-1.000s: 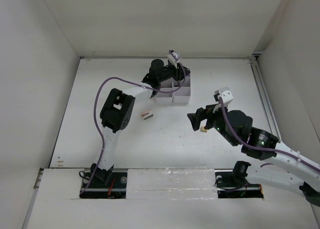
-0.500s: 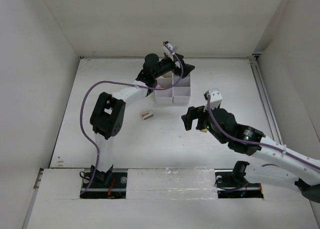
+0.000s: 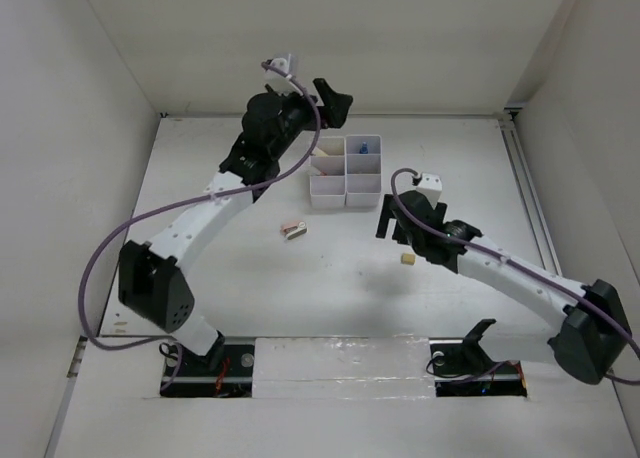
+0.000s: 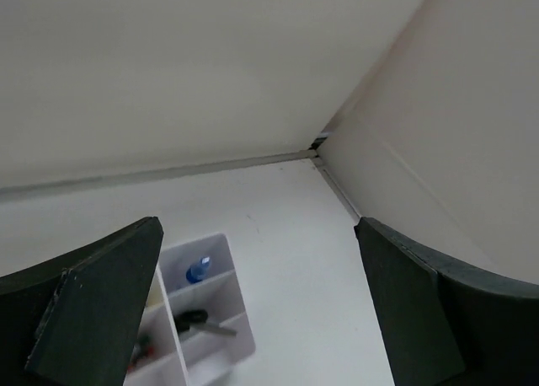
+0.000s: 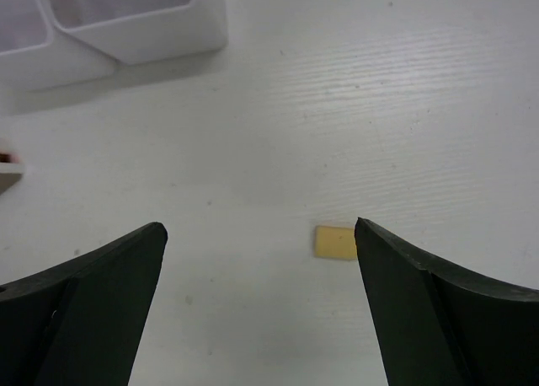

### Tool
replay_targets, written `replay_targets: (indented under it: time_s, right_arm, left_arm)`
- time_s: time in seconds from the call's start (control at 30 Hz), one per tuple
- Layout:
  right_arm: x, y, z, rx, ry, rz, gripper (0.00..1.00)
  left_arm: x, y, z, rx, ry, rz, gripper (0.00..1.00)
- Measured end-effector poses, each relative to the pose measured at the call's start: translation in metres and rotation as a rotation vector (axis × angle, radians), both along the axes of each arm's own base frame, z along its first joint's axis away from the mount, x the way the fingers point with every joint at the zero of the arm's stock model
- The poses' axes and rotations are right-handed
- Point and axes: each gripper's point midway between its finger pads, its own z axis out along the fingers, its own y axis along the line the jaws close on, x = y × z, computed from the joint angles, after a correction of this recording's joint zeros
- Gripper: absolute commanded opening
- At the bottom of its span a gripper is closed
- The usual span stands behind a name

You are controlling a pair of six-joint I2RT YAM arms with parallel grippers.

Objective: Sort the stationery into containers
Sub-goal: Pick up the stationery from the center of the board.

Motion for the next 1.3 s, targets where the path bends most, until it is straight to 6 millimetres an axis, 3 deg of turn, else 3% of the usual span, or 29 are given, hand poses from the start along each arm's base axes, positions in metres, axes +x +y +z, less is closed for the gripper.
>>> replay_targets:
  time_s: [0.1, 0.2, 0.3, 0.43, 0.5, 0.63, 0.77, 1.1, 1.23, 1.3]
  right_arm:
    - [0.004, -0.010, -0.030, -0.037, 0.074, -0.051, 0.96]
    - [0.003, -0.017, -0.053, -0.060, 0.130, -0.081, 0.94]
    - [0.002, -0.026, -0.072, -0.087, 0.179, -0.109, 0.90]
    - [-0.005, -0.033, -0.084, -0.087, 0.205, -0.129, 0.84]
    - [-0.013, -0.036, -0.093, -0.080, 0.227, -0.127, 0.81]
    - [-0.024, -0.044, -0.108, -0.081, 0.276, -0.126, 0.65]
    - [-0.026, -0.043, -0.109, -0.072, 0.287, -0.121, 0.65]
    - [-0.025, -0.043, -0.123, -0.098, 0.374, -0.079, 0.65]
    - [-0.026, -0.044, -0.128, -0.100, 0.403, -0.064, 0.60]
    - [-0.027, -0.045, -0.129, -0.103, 0.411, -0.056, 0.51]
  left_arm:
    - [-0.025, 0.028, -0.014, -0.039, 0.126, 0.081, 1.00]
    - [-0.058, 0.047, -0.053, -0.049, 0.249, 0.134, 1.00]
    - [-0.092, 0.042, -0.089, -0.013, 0.354, 0.124, 1.00]
    - [-0.117, 0.024, -0.114, 0.039, 0.436, 0.082, 1.00]
    - [-0.123, 0.021, -0.121, 0.055, 0.455, 0.077, 1.00]
    - [-0.130, 0.025, -0.144, 0.096, 0.496, 0.088, 1.00]
    - [-0.133, 0.027, -0.159, 0.118, 0.523, 0.091, 1.00]
    - [-0.136, 0.024, -0.162, 0.116, 0.526, 0.070, 1.00]
    - [-0.135, 0.024, -0.157, 0.107, 0.508, 0.066, 1.00]
    - [-0.135, 0.024, -0.157, 0.109, 0.504, 0.065, 1.00]
